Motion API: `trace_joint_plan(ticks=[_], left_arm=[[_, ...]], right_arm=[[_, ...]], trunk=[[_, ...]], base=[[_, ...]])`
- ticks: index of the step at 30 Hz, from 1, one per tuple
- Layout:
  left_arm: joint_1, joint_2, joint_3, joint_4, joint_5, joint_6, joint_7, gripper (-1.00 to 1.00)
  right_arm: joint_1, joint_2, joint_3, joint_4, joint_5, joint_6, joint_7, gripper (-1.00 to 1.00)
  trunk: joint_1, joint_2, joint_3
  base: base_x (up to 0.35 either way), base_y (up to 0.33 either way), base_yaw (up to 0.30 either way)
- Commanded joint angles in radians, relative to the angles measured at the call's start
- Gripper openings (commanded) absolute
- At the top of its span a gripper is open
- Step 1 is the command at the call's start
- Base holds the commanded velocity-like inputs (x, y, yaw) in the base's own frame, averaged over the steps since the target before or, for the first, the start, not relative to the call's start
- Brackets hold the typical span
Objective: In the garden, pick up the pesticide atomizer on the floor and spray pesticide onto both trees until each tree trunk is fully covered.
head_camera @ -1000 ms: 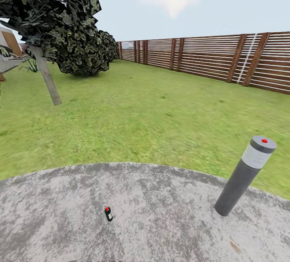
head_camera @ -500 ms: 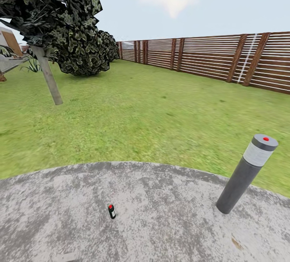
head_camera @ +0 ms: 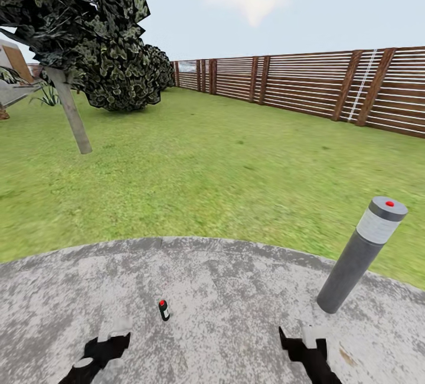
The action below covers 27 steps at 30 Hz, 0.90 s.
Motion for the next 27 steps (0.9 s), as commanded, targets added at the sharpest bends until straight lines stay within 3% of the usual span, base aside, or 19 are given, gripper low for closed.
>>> trace_joint_plan(ticks=[1,4,9,17,27], left_arm=[[-0.027,0.001,-0.002,-0.002,-0.001,0.021,0.001,1.0],[-0.091,-0.001,-0.001,-0.005,-0.029,0.072,0.0,1.0],[-0.166,0.003,-0.001,-0.008,-0.039,0.09,0.0,1.0],[-0.172,0.001,-0.005,-0.012,-0.041,0.084,0.0,1.0],[-0.172,0.001,-0.002,-0.009,-0.04,0.081,0.0,1.0]], right_arm=[[-0.032,0.0,0.0,-0.02,0.0,0.033,0.001,1.0],[-0.136,0.0,0.0,-0.046,0.0,0.146,0.0,1.0],[-0.246,-0.002,-0.002,-0.056,-0.001,0.209,0.002,1.0],[-0.267,-0.004,0.0,-0.053,-0.001,0.216,0.006,1.0],[-0.268,-0.003,-0.001,-0.055,-0.002,0.217,0.003,1.0]], trunk=[[0.0,0.0,-0.001],[0.0,0.0,-0.001],[0.0,0.0,-0.001],[0.0,0.0,-0.001],[0.038,-0.07,-0.038]], base=[[0.0,0.0,0.0],[0.0,0.0,0.0],[0.0,0.0,0.0],[0.0,0.0,0.0],[0.0,0.0,0.0]])
